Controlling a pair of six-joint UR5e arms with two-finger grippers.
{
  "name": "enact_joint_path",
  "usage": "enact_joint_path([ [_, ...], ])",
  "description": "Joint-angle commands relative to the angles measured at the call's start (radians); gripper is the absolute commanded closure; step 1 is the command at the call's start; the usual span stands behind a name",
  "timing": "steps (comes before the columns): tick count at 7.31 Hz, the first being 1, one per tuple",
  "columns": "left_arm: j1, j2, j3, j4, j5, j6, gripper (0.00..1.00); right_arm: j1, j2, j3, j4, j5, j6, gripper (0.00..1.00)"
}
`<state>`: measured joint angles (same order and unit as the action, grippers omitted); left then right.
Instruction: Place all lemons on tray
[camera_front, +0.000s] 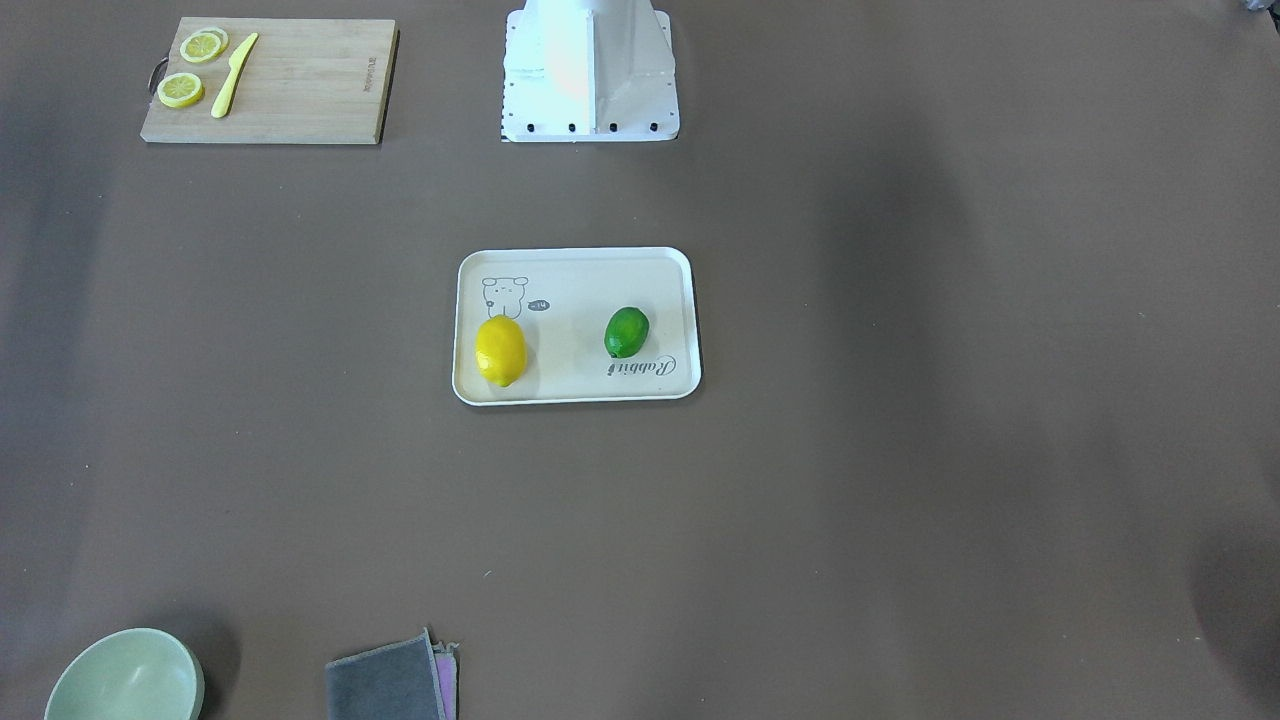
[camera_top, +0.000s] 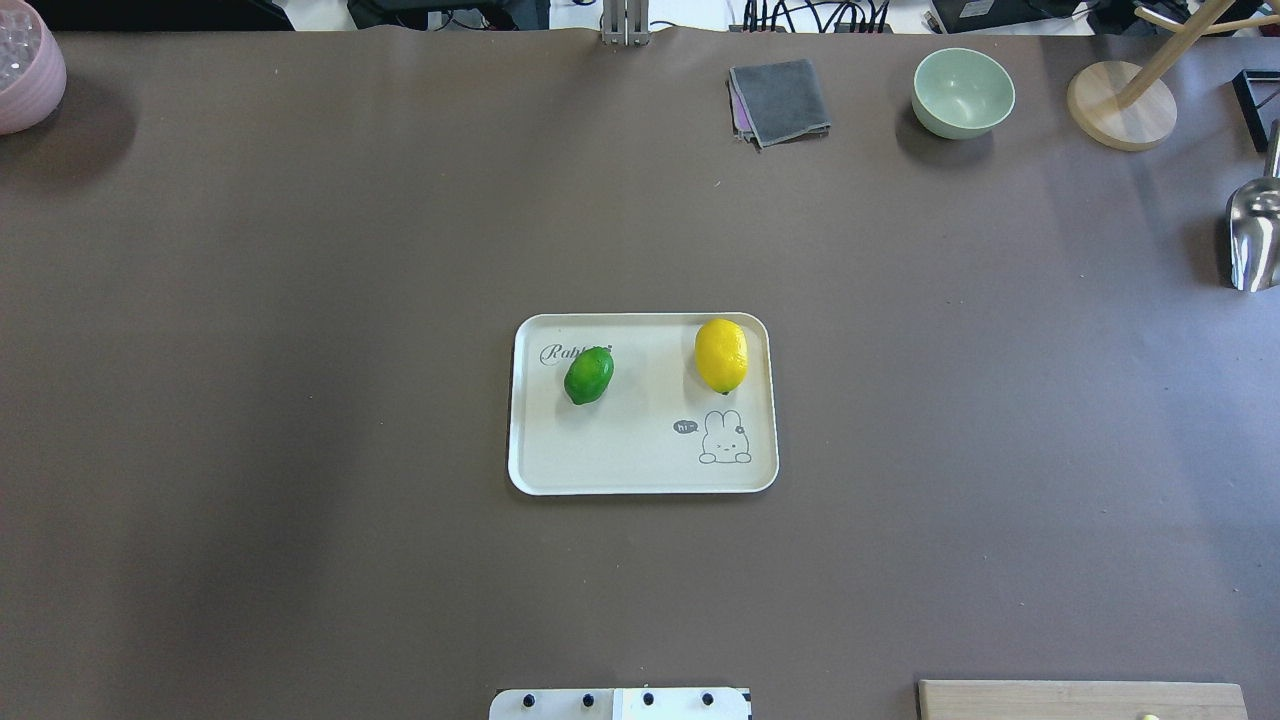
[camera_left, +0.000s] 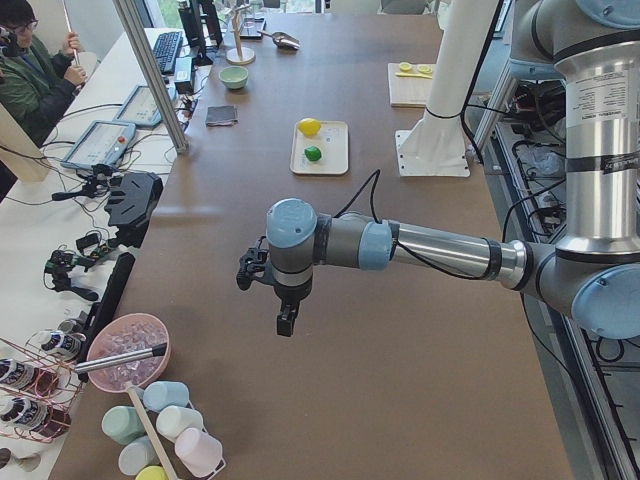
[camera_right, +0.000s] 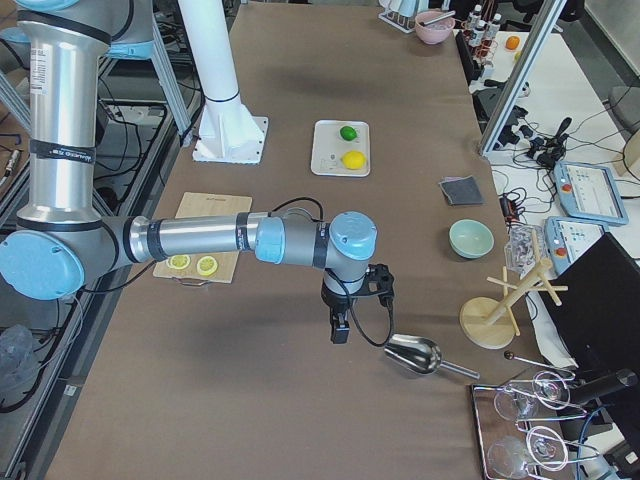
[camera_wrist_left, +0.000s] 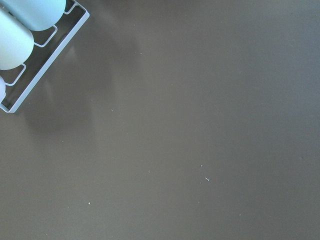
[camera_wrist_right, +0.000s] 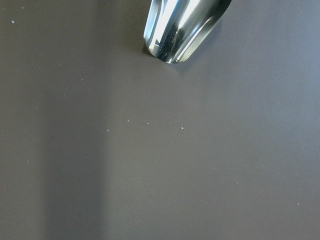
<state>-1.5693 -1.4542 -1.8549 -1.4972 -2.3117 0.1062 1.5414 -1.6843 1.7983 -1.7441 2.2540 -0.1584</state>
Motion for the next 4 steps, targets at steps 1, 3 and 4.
enact_joint_path([
  [1,-0.001,0.0,-0.003,0.0,0.0,0.0,0.01,-0.004,0.0,0.001,0.0,0.01,-0.001,0.0],
  [3,-0.002,0.001,-0.006,0.0,-0.002,0.0,0.01,-0.009,0.0,0.001,0.0,0.018,-0.001,0.0],
  [4,-0.002,0.006,-0.009,0.0,-0.003,0.0,0.01,-0.01,0.0,0.001,0.0,0.018,-0.001,0.0],
])
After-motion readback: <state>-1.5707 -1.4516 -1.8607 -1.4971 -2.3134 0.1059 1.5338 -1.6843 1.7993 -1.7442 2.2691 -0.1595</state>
